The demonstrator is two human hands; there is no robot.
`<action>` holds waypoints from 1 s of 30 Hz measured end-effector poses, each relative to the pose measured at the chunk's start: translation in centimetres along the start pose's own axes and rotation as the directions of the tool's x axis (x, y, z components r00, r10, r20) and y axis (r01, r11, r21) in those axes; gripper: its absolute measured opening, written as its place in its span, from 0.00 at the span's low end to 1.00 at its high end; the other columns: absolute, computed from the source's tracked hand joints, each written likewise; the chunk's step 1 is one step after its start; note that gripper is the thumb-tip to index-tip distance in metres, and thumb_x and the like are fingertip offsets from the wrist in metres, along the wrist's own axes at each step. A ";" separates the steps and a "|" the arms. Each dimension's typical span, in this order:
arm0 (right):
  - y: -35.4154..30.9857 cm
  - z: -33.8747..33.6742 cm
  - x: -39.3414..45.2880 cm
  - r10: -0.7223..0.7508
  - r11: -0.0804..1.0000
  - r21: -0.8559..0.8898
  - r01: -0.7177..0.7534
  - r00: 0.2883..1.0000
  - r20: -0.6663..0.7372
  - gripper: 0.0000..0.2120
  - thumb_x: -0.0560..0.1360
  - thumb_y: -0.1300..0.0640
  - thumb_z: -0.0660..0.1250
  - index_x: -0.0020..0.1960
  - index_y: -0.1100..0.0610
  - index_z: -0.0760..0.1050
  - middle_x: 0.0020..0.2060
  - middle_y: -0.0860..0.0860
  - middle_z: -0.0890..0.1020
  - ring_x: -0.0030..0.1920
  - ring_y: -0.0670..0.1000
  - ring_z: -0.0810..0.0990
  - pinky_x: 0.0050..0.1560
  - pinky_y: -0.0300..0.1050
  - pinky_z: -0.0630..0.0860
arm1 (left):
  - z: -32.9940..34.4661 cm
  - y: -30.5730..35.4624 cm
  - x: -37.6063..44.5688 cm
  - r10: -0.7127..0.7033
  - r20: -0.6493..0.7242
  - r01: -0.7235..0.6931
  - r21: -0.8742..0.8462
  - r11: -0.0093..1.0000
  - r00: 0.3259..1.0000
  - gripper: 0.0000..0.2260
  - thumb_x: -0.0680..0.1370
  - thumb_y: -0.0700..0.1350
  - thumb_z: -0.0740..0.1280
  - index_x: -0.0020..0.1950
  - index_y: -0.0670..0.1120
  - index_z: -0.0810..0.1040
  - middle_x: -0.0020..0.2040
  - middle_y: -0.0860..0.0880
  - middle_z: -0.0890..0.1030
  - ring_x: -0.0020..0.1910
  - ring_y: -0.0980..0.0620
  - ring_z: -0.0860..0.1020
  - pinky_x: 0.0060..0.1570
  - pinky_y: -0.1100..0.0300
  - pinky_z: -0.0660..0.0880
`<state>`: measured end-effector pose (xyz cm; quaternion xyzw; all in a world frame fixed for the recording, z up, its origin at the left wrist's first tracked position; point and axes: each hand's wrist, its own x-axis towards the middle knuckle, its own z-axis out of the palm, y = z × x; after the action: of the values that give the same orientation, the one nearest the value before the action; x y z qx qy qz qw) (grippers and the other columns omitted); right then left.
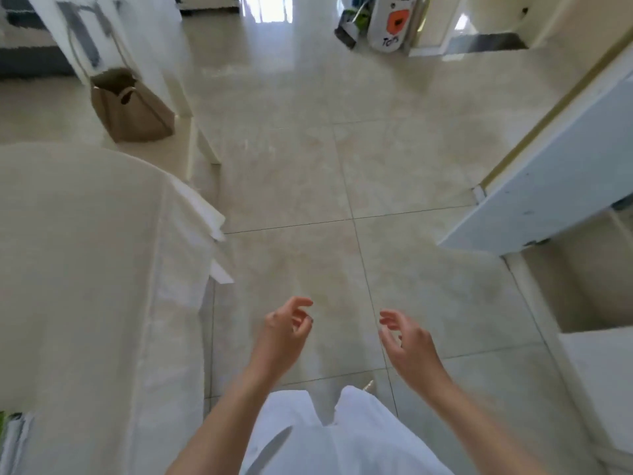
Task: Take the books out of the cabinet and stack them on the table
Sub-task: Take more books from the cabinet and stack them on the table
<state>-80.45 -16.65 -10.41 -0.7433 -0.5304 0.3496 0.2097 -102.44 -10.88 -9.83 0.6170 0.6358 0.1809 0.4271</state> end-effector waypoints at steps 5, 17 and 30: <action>9.0 -9.3 -1.2 0.144 0.989 0.056 -0.138 0.978 -0.148 0.13 0.77 0.60 0.64 0.61 0.58 0.74 0.52 0.50 0.81 0.54 0.48 0.78 0.52 0.37 0.68 | 11.8 9.0 2.5 0.107 0.194 -0.107 -0.010 0.994 0.975 0.12 0.75 0.38 0.68 0.55 0.51 0.80 0.41 0.50 0.84 0.41 0.53 0.82 0.47 0.59 0.78; 22.0 -22.9 -3.8 0.530 0.837 0.392 -0.382 0.742 -0.410 0.13 0.77 0.60 0.64 0.61 0.55 0.74 0.51 0.49 0.80 0.53 0.47 0.77 0.51 0.36 0.67 | 29.7 23.8 5.5 0.244 0.532 -0.311 0.040 0.949 0.811 0.13 0.75 0.36 0.66 0.51 0.55 0.78 0.41 0.50 0.83 0.43 0.53 0.81 0.47 0.60 0.76; 31.9 -36.6 2.4 0.728 0.686 0.541 -0.487 0.467 -0.502 0.11 0.76 0.60 0.65 0.58 0.57 0.76 0.48 0.49 0.82 0.51 0.47 0.78 0.47 0.30 0.66 | 45.9 40.2 16.4 0.335 0.725 -0.515 0.032 0.856 0.602 0.12 0.75 0.36 0.64 0.54 0.50 0.79 0.41 0.52 0.81 0.36 0.58 0.79 0.32 0.73 0.71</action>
<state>-32.36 -23.37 -8.47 -0.9112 -0.0431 0.1825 0.3669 -39.89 -2.13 -10.82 0.8188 0.2770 -0.0453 0.5008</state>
